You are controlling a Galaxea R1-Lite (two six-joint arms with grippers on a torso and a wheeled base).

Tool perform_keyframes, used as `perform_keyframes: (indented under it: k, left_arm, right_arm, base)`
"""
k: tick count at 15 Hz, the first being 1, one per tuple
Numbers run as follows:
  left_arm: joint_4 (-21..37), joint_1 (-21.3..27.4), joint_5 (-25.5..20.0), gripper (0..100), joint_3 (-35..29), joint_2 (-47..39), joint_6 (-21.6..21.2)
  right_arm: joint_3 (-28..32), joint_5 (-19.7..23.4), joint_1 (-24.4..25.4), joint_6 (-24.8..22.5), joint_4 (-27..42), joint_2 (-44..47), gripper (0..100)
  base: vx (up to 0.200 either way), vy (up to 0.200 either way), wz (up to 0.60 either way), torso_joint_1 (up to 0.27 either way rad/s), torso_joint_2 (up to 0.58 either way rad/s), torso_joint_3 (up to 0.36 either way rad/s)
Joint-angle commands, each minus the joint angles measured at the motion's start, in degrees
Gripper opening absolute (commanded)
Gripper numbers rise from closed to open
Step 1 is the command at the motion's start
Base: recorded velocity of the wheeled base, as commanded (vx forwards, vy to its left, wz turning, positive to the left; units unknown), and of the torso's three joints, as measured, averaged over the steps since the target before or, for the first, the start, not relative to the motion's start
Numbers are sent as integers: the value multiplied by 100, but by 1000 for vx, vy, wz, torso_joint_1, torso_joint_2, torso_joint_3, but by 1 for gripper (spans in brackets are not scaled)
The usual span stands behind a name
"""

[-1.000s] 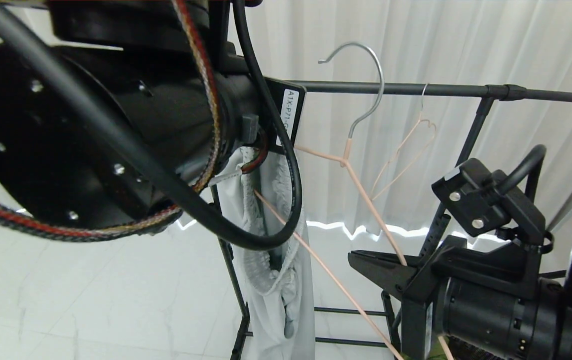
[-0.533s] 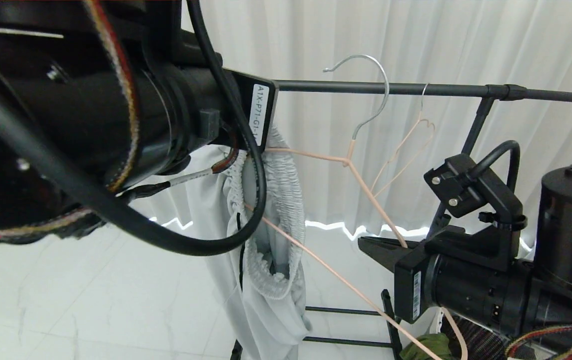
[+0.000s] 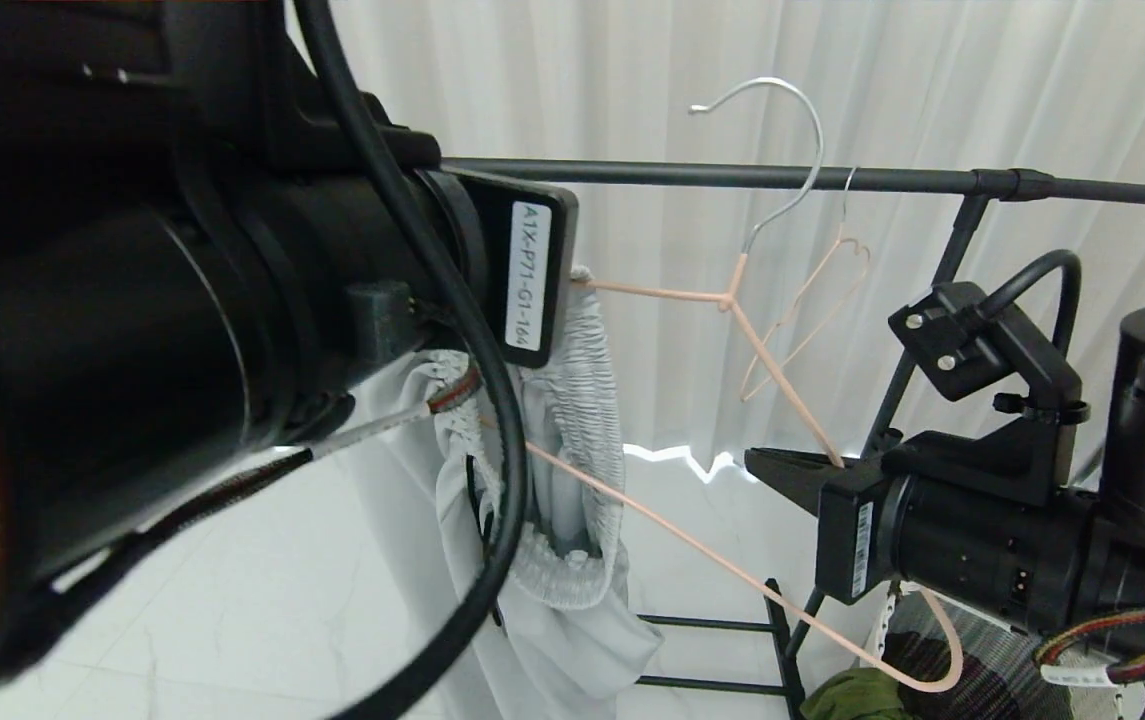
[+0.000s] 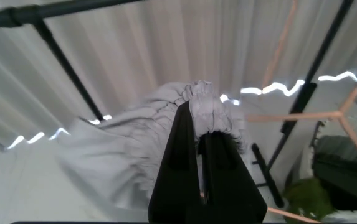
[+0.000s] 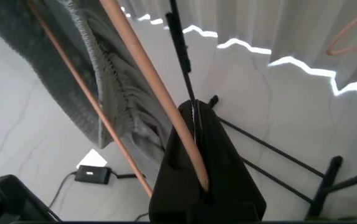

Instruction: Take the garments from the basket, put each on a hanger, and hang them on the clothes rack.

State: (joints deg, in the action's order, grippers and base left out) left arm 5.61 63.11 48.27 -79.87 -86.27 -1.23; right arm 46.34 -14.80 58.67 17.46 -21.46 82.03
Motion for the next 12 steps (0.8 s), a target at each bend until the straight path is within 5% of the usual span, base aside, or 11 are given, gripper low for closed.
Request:
perform_keyframes:
  k: [1, 12]
  left_arm:
    - [-16, 202, -2, 0, 24, -135, 106]
    - [-42, 333, -2, 0, 68, -127, 299]
  right_arm:
    - [-2, 12, 171, 3, -113, -38, 0]
    - [693, 65, 742, -14, -359, 1017, 0]
  base:
    - [0, 0, 0, 0, 0, 0]
    - [0, 0, 0, 0, 0, 0]
